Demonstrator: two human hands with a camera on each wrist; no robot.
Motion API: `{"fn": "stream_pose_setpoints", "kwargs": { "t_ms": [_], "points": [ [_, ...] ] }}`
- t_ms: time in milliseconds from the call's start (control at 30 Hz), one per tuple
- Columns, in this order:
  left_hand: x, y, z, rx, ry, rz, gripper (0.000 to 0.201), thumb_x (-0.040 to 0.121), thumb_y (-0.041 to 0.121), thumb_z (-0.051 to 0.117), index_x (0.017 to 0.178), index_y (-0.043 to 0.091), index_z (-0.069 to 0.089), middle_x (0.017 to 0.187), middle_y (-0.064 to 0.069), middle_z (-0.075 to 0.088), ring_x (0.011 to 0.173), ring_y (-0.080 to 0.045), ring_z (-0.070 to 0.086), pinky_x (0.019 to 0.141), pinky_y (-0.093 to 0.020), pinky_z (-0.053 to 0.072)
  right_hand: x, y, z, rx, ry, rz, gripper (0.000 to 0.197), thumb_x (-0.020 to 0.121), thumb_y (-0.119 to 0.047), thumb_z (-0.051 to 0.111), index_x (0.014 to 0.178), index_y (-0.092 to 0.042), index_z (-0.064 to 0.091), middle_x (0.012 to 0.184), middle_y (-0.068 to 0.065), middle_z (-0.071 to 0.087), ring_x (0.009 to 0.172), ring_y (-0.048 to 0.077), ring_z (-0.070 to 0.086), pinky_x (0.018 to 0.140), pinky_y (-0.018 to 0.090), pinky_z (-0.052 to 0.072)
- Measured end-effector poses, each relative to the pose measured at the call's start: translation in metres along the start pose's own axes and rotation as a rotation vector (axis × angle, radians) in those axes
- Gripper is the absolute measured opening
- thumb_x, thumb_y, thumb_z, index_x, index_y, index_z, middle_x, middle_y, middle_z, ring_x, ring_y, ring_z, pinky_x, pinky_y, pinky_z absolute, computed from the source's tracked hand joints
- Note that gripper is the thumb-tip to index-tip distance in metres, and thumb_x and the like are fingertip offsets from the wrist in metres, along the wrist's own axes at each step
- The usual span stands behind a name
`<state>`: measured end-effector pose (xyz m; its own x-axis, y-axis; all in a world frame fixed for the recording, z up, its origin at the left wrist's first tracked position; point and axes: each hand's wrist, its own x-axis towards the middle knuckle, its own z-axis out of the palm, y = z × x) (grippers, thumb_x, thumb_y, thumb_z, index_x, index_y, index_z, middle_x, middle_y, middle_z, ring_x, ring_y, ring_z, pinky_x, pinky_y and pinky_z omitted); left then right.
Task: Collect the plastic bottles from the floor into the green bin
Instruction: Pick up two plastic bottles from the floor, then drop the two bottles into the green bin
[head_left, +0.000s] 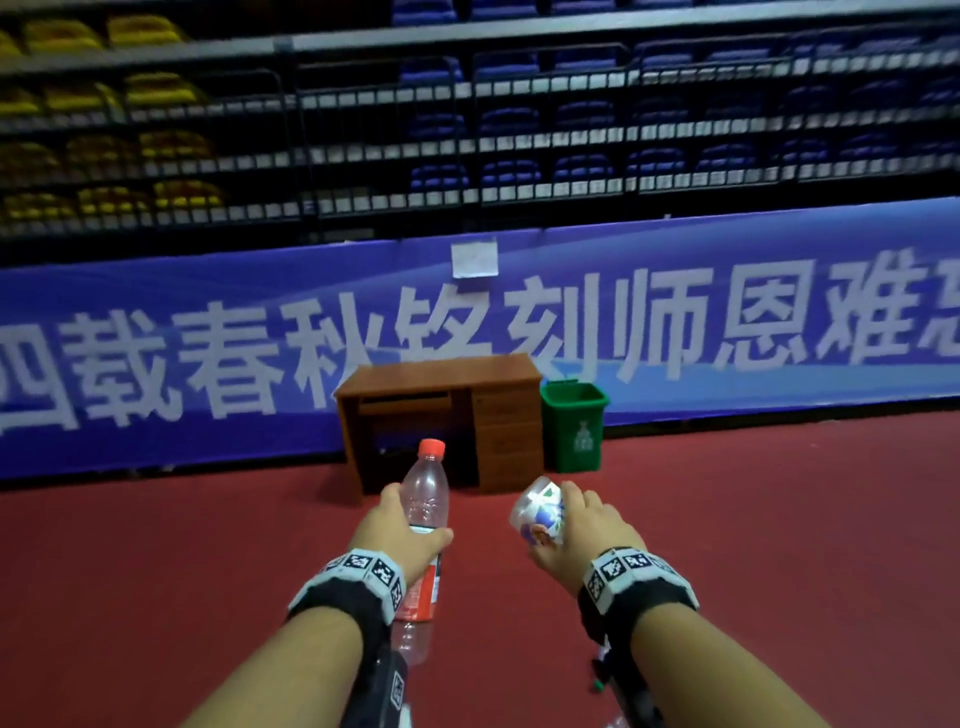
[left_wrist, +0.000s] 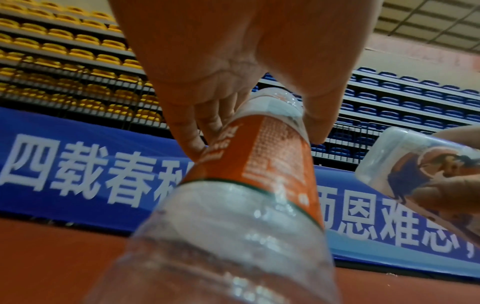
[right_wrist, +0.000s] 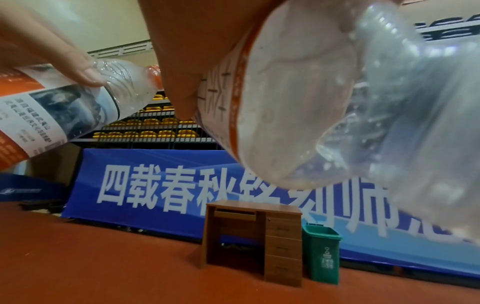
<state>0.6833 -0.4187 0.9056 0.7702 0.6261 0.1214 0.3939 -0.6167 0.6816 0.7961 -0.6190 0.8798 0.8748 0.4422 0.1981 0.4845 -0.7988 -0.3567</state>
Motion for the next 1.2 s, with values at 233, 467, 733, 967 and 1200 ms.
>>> {"fn": "stream_pose_setpoints", "kwargs": {
  "t_ms": [233, 467, 733, 967, 1200],
  "points": [
    [0.134, 0.076, 0.055, -0.062, 0.008, 0.069, 0.059, 0.073, 0.038, 0.078, 0.121, 0.024, 0.046, 0.097, 0.005, 0.062, 0.085, -0.018, 0.061, 0.078, -0.028, 0.046, 0.133, 0.072, -0.031, -0.030, 0.077, 0.047, 0.081, 0.083, -0.063, 0.057, 0.147, -0.022, 0.026, 0.132, 0.001, 0.048, 0.118, 0.025, 0.051, 0.094, 0.039, 0.047],
    [0.271, 0.091, 0.102, -0.126, -0.003, 0.028, 0.061, 0.073, 0.038, 0.080, 0.122, 0.026, 0.044, 0.095, 0.007, 0.062, 0.084, -0.014, 0.061, 0.075, -0.027, 0.044, 0.287, 0.103, -0.049, -0.102, 0.100, 0.003, 0.085, 0.084, -0.061, 0.058, 0.150, -0.022, 0.020, 0.136, 0.002, 0.045, 0.123, 0.027, 0.048, 0.097, 0.040, 0.045],
    [0.460, 0.057, 0.108, -0.063, 0.044, 0.019, 0.057, 0.074, 0.045, 0.076, 0.115, 0.026, 0.042, 0.092, 0.006, 0.064, 0.079, -0.015, 0.064, 0.074, -0.029, 0.051, 0.464, 0.057, 0.010, -0.191, 0.108, -0.028, 0.084, 0.081, -0.067, 0.060, 0.144, -0.020, 0.028, 0.136, -0.001, 0.048, 0.125, 0.023, 0.048, 0.098, 0.040, 0.045],
    [0.635, 0.055, 0.117, -0.094, -0.045, 0.099, 0.055, 0.077, 0.051, 0.071, 0.117, 0.026, 0.042, 0.089, 0.007, 0.064, 0.073, -0.011, 0.064, 0.070, -0.029, 0.052, 0.614, 0.021, 0.032, -0.126, 0.125, 0.105, 0.071, 0.076, -0.065, 0.067, 0.125, -0.023, 0.038, 0.121, -0.001, 0.052, 0.108, 0.021, 0.058, 0.086, 0.036, 0.051],
    [0.765, 0.053, 0.145, -0.036, -0.112, 0.164, 0.063, 0.080, 0.062, 0.064, 0.125, 0.027, 0.038, 0.093, 0.011, 0.062, 0.076, -0.009, 0.063, 0.065, -0.027, 0.049, 0.730, 0.030, 0.073, -0.069, 0.163, 0.204, 0.084, 0.080, -0.055, 0.068, 0.142, -0.019, 0.024, 0.130, 0.003, 0.051, 0.117, 0.024, 0.057, 0.089, 0.038, 0.052]
  ]
}}
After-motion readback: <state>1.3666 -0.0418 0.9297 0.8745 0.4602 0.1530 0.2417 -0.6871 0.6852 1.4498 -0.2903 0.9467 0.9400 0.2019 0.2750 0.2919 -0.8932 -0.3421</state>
